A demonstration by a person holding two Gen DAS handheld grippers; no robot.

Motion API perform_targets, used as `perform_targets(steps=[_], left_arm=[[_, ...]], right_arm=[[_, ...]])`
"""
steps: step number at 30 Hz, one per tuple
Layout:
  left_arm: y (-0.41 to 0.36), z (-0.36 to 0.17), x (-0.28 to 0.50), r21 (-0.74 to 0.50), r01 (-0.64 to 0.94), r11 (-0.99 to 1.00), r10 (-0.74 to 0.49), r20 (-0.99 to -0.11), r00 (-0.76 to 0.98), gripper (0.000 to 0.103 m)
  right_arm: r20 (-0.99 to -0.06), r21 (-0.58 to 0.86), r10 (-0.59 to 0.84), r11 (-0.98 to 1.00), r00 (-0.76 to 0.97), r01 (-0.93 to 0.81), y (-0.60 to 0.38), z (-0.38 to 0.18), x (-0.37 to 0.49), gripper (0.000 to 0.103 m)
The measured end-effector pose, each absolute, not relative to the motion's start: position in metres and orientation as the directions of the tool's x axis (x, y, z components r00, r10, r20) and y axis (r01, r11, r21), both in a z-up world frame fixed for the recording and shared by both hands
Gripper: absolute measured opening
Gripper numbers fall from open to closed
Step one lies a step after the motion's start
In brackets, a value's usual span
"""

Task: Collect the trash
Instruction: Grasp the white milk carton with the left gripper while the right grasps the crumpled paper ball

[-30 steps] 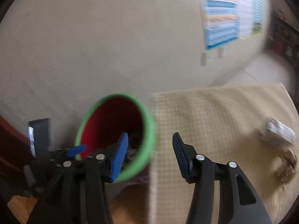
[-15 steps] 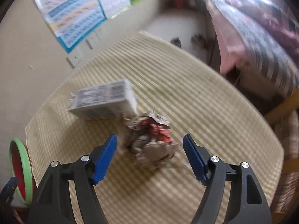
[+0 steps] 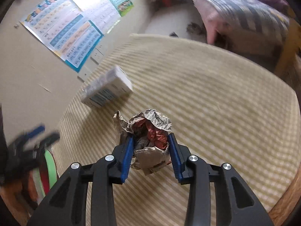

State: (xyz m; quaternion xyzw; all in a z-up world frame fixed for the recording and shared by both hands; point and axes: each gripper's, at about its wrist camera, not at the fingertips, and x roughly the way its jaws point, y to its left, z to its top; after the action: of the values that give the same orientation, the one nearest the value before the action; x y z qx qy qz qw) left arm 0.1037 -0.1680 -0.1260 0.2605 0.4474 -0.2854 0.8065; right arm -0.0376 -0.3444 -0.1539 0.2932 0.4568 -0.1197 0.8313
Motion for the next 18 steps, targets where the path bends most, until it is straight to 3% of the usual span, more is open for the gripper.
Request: perform_targets(steps=[7,15,18], left_arm=[[-0.231,-0.14,0.133,0.297,0.793,0.532,-0.185,-0.873,0.451,0.087],[-0.281,-0.166,0.15,0.258,0.871,0.418,-0.125,-0.933,0.336,0.087],[-0.288,-0.184,0.162,0.189,0.873,0.45,-0.075,-0.966,0.248,0.087]], right_arm=[[-0.812,0.402,0.053,0.773,0.581,0.491,-0.364,-0.147,-0.042,0.037],[-0.809,0.438,0.084,0.746,0.582,0.502,-0.372,-0.155,-0.05,0.037],[-0.807,0.451,0.096,0.737,0.582,0.503,-0.375,-0.157,-0.05,0.037]])
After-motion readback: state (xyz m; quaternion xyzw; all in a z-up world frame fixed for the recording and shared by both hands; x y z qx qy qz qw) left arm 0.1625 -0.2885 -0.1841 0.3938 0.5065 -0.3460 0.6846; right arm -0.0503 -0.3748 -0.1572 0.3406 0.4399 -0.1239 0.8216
